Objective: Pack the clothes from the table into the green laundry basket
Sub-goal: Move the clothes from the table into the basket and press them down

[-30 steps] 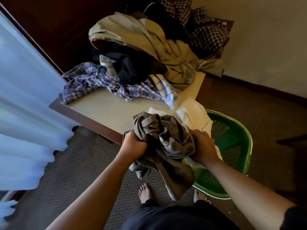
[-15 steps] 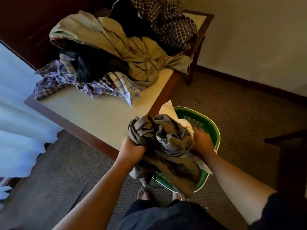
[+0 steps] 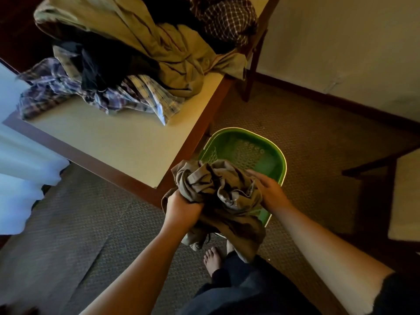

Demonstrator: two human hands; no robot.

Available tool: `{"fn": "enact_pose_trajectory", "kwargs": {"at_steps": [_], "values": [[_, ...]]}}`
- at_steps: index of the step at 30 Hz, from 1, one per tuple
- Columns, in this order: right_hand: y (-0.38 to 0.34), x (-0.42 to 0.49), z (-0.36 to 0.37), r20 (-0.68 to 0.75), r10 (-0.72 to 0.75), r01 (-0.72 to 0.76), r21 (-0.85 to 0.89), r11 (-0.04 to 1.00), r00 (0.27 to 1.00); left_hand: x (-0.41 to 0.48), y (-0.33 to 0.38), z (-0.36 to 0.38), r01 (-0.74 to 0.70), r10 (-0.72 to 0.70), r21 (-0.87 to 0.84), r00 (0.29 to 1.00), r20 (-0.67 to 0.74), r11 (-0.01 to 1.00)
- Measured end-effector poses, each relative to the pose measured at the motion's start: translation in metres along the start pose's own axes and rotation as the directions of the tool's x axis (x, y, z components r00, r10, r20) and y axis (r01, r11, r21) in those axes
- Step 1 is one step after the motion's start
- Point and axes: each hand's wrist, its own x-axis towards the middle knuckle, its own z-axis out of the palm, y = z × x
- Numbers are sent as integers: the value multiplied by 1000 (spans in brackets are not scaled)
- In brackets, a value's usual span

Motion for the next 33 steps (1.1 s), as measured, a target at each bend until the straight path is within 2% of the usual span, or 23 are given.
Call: {"fn": "enact_pose_trajectory", "kwargs": {"at_steps": [2,3,7,9,13,15,18,20,23,28,33], "values": [[2,-10,-2,-36,19,-16,76,997,999,-2,0,8,26,-26,-59,1000,3,998],[2,-14,-4,-25,31,-29,94,995,999,-2,1,12,40,-40,-89,999,5,995],[-6,-25,-9,65,118,-134,351,927,991,6,6,34,35,-34,-120,999,9,992],[-12,-22,-16,55,79,-93,348,933,995,14,14,47,23,-23,-108,1000,3,994],[-20,-2,-42,-23,48,-43,171,984,999,32,34,73,20,-23,-75,999,-39,997],[-21,14,-60,1,23,-23,61,998,1000,38,42,82,49,-55,-70,995,-85,996],[-19,43,-84,162,31,-19,-75,997,986,40,49,97,101,-101,-8,987,-126,995],[-20,60,-99,301,68,-2,-215,977,951,36,52,111,163,-154,48,977,-150,985],[-21,74,-119,469,70,115,-354,928,880,19,60,138,262,-244,79,952,-187,962],[-14,88,-142,591,43,279,-442,853,806,-2,79,182,369,-362,-8,907,-216,929],[-20,103,-142,669,-25,423,-440,792,743,5,98,201,327,-308,36,918,-251,944]]}}
